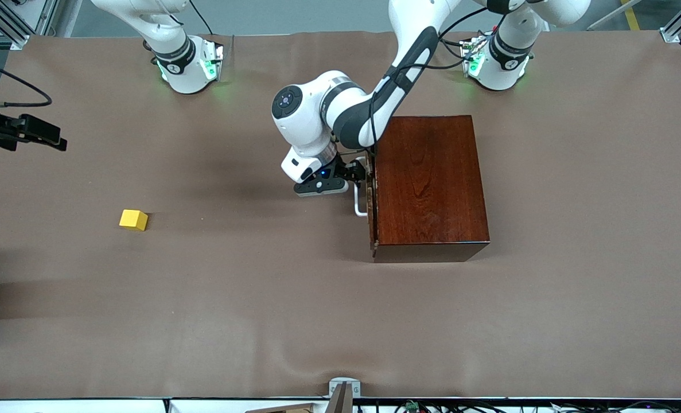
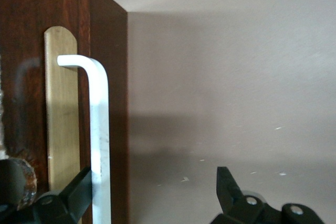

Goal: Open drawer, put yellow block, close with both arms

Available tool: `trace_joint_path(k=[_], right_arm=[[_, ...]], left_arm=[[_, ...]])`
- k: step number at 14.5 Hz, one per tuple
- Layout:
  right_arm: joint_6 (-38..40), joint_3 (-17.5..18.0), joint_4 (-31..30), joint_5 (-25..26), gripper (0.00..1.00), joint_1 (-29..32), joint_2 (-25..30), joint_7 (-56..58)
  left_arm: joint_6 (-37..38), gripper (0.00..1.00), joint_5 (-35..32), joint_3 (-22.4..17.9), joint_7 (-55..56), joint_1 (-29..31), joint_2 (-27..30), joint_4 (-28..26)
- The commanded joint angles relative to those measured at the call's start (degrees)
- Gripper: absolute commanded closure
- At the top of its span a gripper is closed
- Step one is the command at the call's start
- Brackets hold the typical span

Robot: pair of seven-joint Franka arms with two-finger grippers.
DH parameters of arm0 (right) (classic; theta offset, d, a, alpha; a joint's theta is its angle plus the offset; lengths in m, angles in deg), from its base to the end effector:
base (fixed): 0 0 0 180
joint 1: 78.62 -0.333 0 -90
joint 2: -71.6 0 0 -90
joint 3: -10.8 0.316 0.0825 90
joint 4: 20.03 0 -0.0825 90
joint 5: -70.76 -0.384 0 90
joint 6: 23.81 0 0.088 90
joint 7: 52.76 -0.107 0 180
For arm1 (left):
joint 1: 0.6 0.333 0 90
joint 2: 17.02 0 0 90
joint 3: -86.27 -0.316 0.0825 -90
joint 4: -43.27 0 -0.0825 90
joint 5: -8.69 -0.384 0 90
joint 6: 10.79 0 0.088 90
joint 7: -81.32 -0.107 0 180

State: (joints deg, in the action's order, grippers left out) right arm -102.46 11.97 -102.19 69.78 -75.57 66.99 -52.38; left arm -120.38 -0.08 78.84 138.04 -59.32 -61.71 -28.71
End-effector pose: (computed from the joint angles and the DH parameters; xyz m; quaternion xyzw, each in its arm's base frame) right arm 0.5581 -0.0167 0.6270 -0.9974 0.0119 0.0706 0.0107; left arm 0.4504 -0.5820 0.2890 -0.9914 -0.0014 -0.0600 0.1160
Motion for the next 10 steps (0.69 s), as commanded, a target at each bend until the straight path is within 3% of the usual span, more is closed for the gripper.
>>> trace_joint_path(k=[1, 10], right_arm=[[-0.27, 0.32, 1.39, 0.10, 0.00, 0.64, -1.71, 0.24], [-3.52, 0.32, 1.39, 0.46, 0.00, 0.91, -4.26, 0.15]], left_arm=[[-4.57, 0.00, -0.29, 0.83, 3.83, -0.87, -1.89, 2.37], [-11.08, 0.00, -0.20, 3.90, 12.36, -1.66, -3.12, 4.30]])
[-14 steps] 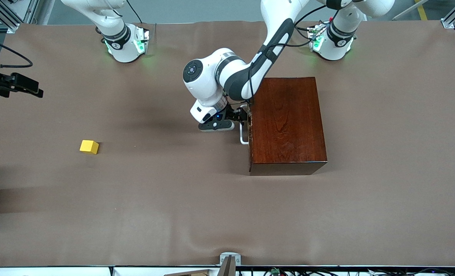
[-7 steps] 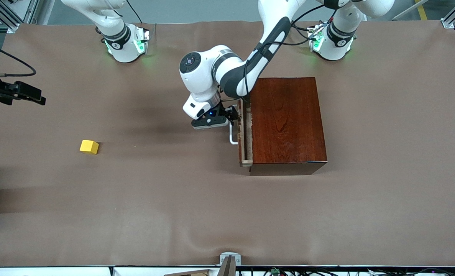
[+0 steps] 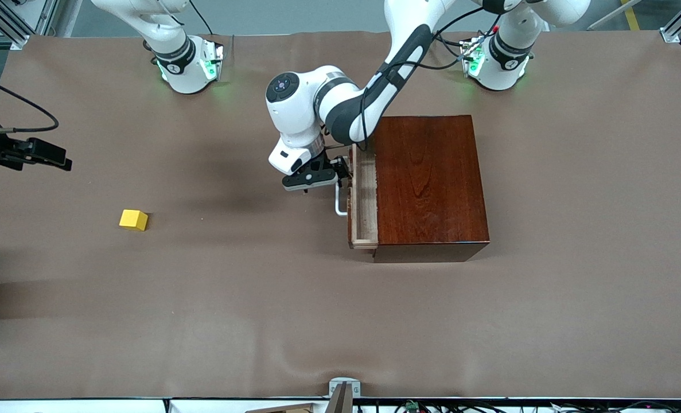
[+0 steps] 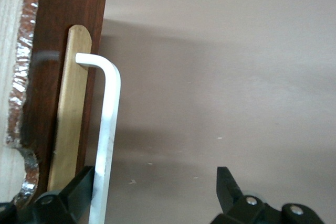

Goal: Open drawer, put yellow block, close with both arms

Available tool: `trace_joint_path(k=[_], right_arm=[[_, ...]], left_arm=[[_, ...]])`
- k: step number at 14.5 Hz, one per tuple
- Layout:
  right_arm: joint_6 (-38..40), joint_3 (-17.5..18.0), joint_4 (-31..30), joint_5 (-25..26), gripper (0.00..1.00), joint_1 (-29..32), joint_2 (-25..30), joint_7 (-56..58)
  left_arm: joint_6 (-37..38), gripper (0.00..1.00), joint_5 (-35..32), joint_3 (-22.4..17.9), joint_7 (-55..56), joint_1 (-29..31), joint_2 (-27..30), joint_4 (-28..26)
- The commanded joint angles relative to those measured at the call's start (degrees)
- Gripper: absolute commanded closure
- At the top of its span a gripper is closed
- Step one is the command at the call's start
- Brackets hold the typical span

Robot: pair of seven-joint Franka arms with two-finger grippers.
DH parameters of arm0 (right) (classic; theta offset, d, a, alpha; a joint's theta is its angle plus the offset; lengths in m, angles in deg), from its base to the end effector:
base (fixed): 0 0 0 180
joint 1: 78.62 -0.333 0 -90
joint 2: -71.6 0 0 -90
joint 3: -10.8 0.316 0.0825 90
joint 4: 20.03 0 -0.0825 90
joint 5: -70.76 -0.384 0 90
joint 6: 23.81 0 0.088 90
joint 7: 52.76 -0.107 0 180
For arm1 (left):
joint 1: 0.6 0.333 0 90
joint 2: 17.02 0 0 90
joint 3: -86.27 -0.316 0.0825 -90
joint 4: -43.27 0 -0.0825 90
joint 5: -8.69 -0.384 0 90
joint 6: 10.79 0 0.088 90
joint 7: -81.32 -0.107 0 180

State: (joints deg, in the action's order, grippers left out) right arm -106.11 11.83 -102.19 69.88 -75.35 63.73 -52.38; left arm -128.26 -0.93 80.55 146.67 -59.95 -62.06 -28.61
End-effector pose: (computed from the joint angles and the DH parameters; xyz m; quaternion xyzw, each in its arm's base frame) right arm 0.5814 -0.0217 0.5992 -0.9976 0.0157 0.0672 0.0104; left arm 0.4373 -0.6108 0.2948 -0.9928 -0.0487 -0.0977 0.0503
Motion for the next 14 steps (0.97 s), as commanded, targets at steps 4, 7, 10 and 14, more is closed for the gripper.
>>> trace_joint_path(k=[4, 7, 10, 14], right_arm=[[-0.13, 0.38, 1.39, 0.44, 0.00, 1.83, -3.02, 0.15], [-0.66, 0.38, 1.39, 0.35, 0.00, 3.68, -5.22, 0.15], [-2.33, 0.38, 1.22, 0.26, 0.00, 5.08, -6.71, 0.15], [-2.77, 0.38, 1.13, 0.35, 0.00, 6.67, -9.96, 0.15]], left_arm=[[-5.83, 0.00, 0.65, 2.37, 4.17, -1.03, -2.77, 4.29], [-8.20, 0.00, 0.65, 2.46, 4.52, -1.03, -3.47, 4.38], [-8.30, 0.00, 0.65, 2.81, 4.53, -1.03, -3.12, 4.38], [-7.69, 0.00, 0.56, 2.64, 4.44, -1.03, -2.59, 4.29]])
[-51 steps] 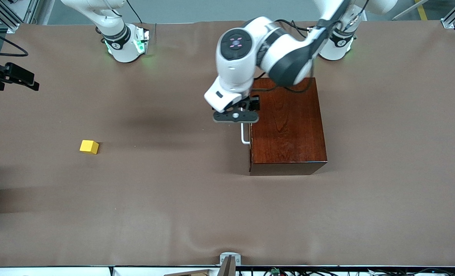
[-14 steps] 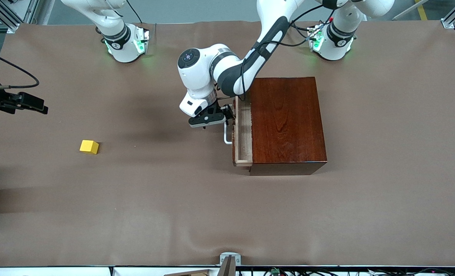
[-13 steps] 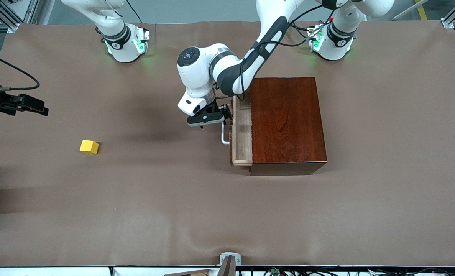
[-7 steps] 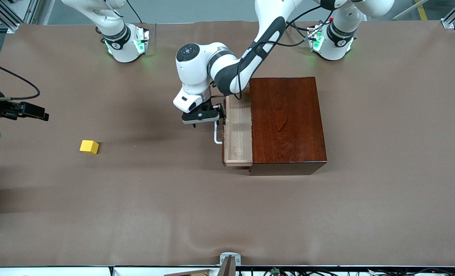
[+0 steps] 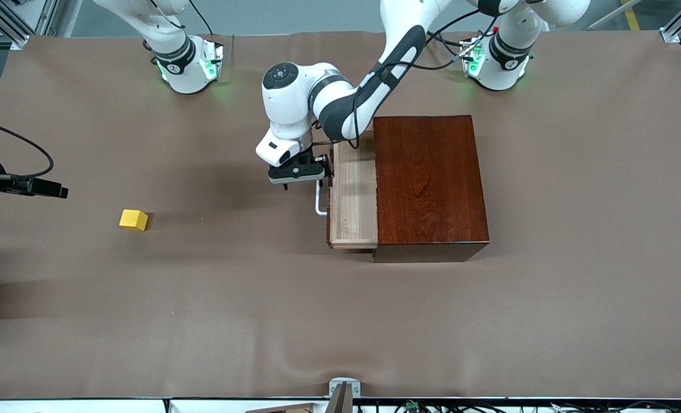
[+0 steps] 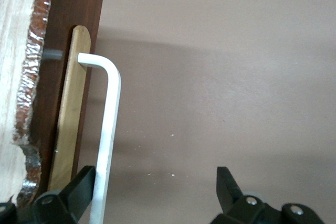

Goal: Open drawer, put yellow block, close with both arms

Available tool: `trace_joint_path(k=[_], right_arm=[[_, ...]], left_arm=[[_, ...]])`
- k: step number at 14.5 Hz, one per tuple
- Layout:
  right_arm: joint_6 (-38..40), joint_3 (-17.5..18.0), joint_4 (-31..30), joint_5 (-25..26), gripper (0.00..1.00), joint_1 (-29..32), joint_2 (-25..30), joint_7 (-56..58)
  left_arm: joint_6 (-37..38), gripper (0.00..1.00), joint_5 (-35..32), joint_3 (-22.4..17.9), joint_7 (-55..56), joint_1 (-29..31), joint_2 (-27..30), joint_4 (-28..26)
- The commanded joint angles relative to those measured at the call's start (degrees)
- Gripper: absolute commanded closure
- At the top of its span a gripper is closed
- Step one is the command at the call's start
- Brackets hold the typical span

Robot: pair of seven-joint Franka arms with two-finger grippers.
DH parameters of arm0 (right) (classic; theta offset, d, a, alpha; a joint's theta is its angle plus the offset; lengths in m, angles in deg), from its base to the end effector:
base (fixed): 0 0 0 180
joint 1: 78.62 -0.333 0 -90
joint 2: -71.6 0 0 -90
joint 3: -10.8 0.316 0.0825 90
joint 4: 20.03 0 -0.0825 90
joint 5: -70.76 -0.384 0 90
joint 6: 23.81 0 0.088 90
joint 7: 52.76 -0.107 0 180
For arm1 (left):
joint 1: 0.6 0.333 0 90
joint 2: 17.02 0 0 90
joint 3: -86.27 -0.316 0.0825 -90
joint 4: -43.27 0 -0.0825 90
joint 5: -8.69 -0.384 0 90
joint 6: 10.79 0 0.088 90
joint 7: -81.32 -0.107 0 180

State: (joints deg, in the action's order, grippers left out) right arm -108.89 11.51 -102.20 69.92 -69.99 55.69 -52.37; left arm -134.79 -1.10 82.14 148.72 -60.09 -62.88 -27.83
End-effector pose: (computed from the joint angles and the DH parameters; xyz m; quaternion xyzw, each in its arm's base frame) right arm 0.6136 -0.0846 0.5180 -0.9914 0.0655 0.1122 0.0172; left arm 0.4279 -0.6338 0.2998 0.9920 0.0487 0.1161 0.0070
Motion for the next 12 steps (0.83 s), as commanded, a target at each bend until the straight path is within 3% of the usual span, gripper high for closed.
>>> trace_joint_path(k=[1, 10, 12], right_arm=[[-0.17, 0.61, 0.36, 0.49, 0.00, 1.48, -2.10, 0.15], [-11.24, 0.61, -9.57, 2.16, 0.00, 1.57, -2.02, -0.47], [-13.43, 0.61, -11.77, 2.16, 0.00, 1.92, -2.02, -0.47]], left_arm=[[-0.55, 0.00, 0.64, 0.79, 2.29, -0.89, -1.52, 3.43], [5.77, 0.00, 0.46, 0.87, 0.27, -0.63, 1.03, 3.17], [8.06, 0.00, 0.46, 0.61, 0.27, -0.45, 4.27, 3.08]])
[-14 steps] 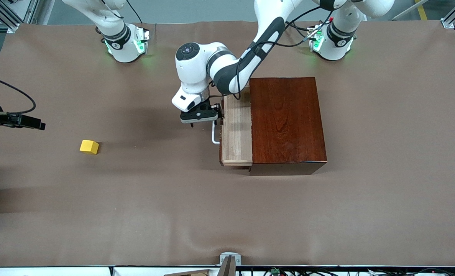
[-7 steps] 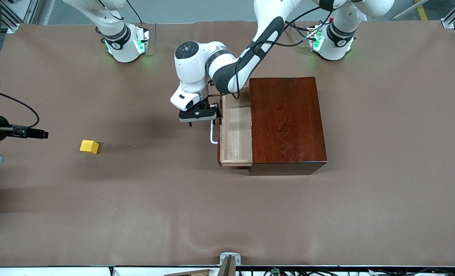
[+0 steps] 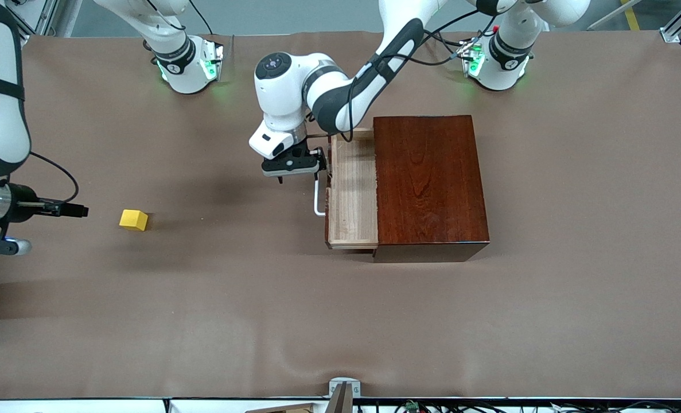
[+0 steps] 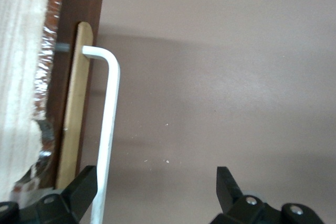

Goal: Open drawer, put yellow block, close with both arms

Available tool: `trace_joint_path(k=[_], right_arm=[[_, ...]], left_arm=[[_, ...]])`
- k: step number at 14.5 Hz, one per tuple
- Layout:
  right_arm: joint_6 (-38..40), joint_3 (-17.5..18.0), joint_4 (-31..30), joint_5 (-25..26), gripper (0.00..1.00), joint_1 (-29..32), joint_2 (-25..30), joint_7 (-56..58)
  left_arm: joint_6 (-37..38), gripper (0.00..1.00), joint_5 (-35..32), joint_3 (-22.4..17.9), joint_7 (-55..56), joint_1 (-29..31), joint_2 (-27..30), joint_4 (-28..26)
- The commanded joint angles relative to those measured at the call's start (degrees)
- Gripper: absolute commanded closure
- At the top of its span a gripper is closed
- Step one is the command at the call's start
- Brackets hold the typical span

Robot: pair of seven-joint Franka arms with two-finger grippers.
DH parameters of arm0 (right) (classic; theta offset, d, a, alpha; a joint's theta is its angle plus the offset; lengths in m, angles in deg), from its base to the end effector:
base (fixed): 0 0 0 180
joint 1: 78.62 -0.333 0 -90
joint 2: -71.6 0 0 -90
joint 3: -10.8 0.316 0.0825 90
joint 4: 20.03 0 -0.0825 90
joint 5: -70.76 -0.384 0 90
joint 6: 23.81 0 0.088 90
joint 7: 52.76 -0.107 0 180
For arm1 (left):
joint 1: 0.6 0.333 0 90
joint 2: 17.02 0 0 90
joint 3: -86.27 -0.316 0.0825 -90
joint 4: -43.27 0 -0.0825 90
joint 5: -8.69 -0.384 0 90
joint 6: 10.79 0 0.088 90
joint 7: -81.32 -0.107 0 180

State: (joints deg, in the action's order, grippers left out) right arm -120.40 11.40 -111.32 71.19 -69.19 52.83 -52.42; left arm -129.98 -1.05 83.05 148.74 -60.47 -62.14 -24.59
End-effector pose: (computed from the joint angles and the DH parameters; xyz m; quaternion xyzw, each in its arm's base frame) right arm 0.6218 -0.0980 0.4269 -0.9904 0.0727 0.1170 0.0074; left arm 0.4185 -0.6431 0.3283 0.9928 0.0468 0.1100 0.0032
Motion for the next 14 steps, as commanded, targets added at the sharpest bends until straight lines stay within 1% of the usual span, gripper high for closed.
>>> trace_joint_path(k=[1, 3, 5, 7, 10, 14], right_arm=[[-2.97, 0.72, -3.61, 0.89, 0.00, 1.21, 0.93, -0.42], [-4.91, 0.72, -5.55, 0.89, 0.00, 1.38, 0.84, -0.42], [-7.63, 0.72, -8.18, 0.89, 0.00, 1.91, 0.93, -0.42], [-10.18, 0.72, -10.29, 0.89, 0.00, 2.00, 0.93, -0.42], [-13.52, 0.81, -13.19, 0.80, 0.00, 2.00, 1.01, -0.42], [-18.00, 0.81, -16.45, 0.80, 0.00, 1.91, 0.93, -0.42]], left_arm=[[5.26, 0.00, 0.24, -0.56, 0.25, 0.19, 5.55, -0.16], [9.83, 0.00, -0.02, -0.82, -1.14, 1.50, 10.47, -0.43], [15.19, 0.00, 0.59, -0.82, -7.80, 5.18, 15.65, -1.21], [21.86, 0.00, 0.50, -0.82, -13.52, 8.70, 19.61, -1.48], [28.38, 0.00, 0.50, -0.82, -19.42, 14.76, 23.75, -1.48], [36.56, 0.00, 0.15, -0.74, -21.19, 21.79, 28.15, -1.57]])
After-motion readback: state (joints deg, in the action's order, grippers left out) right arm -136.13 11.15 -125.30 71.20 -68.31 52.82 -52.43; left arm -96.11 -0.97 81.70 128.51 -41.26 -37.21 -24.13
